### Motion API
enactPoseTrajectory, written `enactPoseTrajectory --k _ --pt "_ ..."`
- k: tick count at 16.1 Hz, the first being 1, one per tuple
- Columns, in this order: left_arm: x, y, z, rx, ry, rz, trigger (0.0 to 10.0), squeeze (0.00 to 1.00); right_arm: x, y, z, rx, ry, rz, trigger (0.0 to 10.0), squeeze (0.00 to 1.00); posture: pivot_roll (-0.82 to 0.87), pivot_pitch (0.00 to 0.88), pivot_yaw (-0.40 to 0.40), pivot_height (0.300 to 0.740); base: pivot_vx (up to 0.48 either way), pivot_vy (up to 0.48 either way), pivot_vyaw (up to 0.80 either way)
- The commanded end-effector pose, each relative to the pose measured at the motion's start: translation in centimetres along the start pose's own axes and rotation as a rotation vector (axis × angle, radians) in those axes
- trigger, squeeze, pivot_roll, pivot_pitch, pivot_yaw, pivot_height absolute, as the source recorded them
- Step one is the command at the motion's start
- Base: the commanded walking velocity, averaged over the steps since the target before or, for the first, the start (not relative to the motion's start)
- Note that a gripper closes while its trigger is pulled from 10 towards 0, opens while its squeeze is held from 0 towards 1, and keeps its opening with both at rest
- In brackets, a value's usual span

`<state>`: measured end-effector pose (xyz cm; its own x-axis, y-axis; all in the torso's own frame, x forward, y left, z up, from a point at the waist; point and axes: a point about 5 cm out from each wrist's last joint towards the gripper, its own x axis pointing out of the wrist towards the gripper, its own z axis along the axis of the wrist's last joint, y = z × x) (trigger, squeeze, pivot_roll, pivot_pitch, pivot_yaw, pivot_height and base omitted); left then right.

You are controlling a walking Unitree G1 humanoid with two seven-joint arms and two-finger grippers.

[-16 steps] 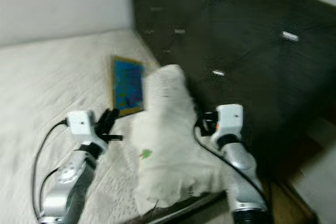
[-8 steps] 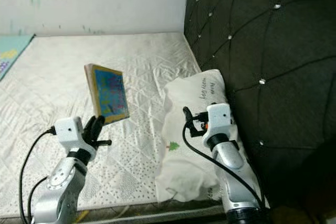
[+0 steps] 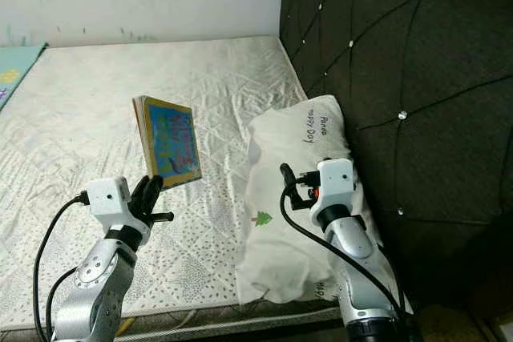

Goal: Clean up the room

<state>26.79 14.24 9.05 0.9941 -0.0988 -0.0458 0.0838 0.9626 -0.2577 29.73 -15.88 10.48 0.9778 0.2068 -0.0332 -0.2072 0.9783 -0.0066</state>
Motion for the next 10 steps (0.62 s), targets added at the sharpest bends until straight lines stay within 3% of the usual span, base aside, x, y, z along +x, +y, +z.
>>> enactPoseTrajectory --k 1,6,8,10 --pt "0.21 -0.30 1.26 0.013 -0.059 -0.011 10.0 0.00 -0.08 0.04 0.22 0.016 -0.005 0.006 10.0 0.00 -0.15 0.025 0.002 0.740 0.000 0.000 0.00" --pt "0.04 -0.03 1.26 -0.012 -0.050 0.014 10.0 0.00 -0.33 0.72 0.03 0.009 0.004 0.041 10.0 0.00 -0.14 0.042 -0.002 0.740 0.000 0.000 0.00" --pt "0.06 -0.09 1.27 -0.013 -0.049 0.013 10.0 0.00 -0.30 0.85 0.07 0.007 0.004 0.053 10.0 0.00 -0.14 0.042 -0.003 0.740 0.000 0.000 0.78" --pt "0.06 -0.14 1.28 -0.015 -0.049 0.010 10.0 0.00 -0.22 0.80 0.21 0.016 -0.001 0.052 10.0 0.00 -0.14 0.042 -0.004 0.740 0.000 0.381 0.61"
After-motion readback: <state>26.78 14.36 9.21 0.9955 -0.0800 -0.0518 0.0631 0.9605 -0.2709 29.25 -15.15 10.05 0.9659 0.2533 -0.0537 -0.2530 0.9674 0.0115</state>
